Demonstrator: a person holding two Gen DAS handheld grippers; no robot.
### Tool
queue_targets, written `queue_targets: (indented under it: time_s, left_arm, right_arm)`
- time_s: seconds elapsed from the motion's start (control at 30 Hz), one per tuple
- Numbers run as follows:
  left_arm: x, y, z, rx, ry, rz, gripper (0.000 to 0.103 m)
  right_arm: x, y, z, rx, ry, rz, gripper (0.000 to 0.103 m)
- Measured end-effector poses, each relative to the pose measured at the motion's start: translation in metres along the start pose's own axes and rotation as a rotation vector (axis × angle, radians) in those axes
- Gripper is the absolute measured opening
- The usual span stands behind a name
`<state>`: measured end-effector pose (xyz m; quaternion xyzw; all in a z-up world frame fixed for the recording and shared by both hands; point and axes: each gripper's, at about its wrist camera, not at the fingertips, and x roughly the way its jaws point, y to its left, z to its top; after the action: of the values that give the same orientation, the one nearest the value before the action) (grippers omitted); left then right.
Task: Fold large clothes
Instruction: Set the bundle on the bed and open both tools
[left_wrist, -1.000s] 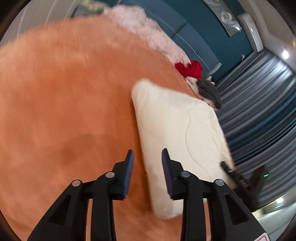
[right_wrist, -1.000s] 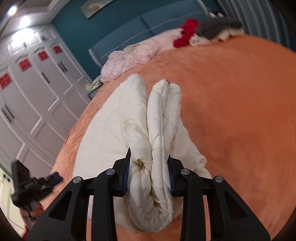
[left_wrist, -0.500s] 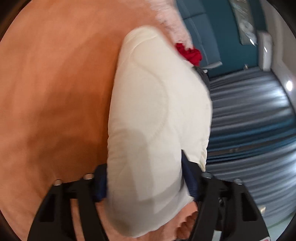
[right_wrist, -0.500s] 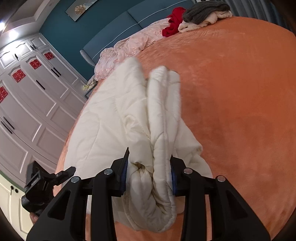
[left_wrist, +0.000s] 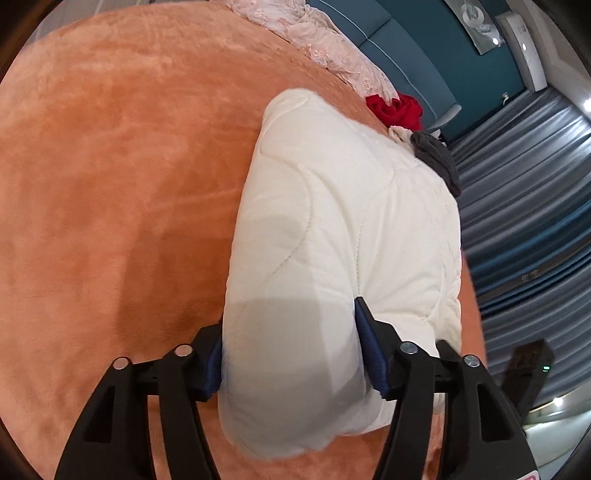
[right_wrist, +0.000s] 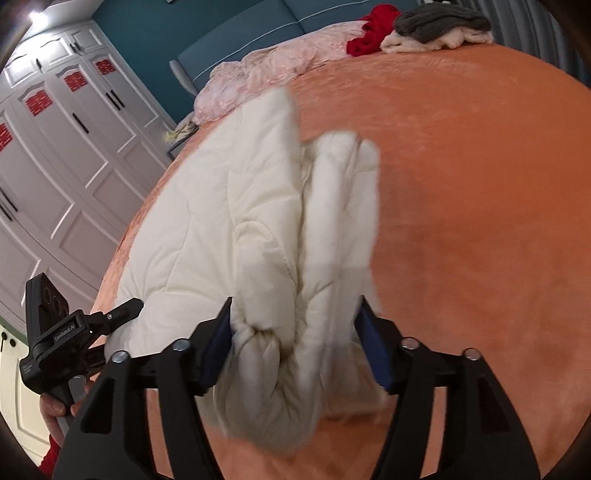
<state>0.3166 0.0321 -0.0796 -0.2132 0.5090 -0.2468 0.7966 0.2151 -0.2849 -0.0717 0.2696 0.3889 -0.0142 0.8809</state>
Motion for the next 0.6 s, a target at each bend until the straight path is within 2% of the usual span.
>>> queue_targets:
  time_s: [0.07,0.1,0.17,0.27,0.37,0.4,0.5,0.6]
  left_arm:
    - [-0.014,-0.015,0.008,0.061,-0.015,0.083,0.063]
    - [-0.017,-0.022,0.007,0.095,-0.029,0.125,0.061]
    - [-0.028,-0.038,0.011,0.188,-0.097,0.235,0.06]
    - [-0.04,-0.077,0.026,0.347,-0.194,0.392,0.06]
    - [-0.03,-0.102,0.045,0.408,-0.234,0.452,0.06]
    - [-0.025,-0.11,0.05,0.424,-0.25,0.469,0.06]
    - [0.014,-0.126,0.072,0.452,-0.236,0.502,0.06]
    - [0.051,-0.127,0.079,0.473,-0.205,0.536,0.058]
  right_arm:
    - [-0.026,0.002,0.006,-0.014,-0.035,-0.027,0.063]
    - [-0.043,0.005,0.011,-0.024,-0.069,-0.073,0.064]
    - [-0.058,0.012,0.021,-0.051,-0.11,-0.1,0.064]
    - [-0.064,0.042,0.046,-0.129,-0.157,-0.105,0.057]
    - [-0.05,0.071,0.068,-0.207,-0.187,-0.114,0.045]
    - [-0.04,0.08,0.074,-0.23,-0.183,-0.119,0.037]
    - [0.0,0.091,0.091,-0.235,-0.13,-0.127,0.019]
    - [0.043,0.087,0.097,-0.242,-0.088,-0.205,0.014]
